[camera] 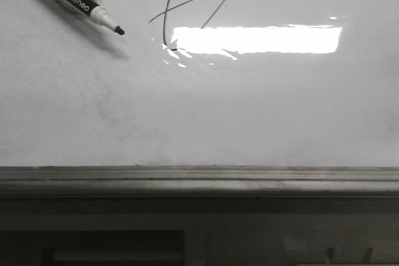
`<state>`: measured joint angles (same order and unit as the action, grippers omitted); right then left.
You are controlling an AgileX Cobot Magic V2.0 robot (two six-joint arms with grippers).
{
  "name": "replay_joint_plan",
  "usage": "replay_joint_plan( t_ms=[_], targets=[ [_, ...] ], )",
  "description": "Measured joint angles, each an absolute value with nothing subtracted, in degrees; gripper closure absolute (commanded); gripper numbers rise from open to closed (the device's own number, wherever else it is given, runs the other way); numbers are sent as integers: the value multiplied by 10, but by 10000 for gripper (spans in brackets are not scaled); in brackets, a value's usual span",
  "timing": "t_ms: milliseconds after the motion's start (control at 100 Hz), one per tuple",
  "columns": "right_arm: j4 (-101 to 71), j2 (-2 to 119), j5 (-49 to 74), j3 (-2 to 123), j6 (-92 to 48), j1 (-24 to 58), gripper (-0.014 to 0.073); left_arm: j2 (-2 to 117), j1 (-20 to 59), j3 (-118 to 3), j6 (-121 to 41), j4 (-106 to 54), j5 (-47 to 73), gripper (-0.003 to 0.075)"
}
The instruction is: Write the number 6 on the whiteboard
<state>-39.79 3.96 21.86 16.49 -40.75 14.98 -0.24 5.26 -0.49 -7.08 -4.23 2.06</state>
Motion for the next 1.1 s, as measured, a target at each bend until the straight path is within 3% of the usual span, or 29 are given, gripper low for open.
replay_joint_plan(
  t_ms=[1100],
  targets=[
    [-398, 40, 219, 165, -407, 150, 659, -2, 76, -5, -71, -42, 23, 740]
  ],
)
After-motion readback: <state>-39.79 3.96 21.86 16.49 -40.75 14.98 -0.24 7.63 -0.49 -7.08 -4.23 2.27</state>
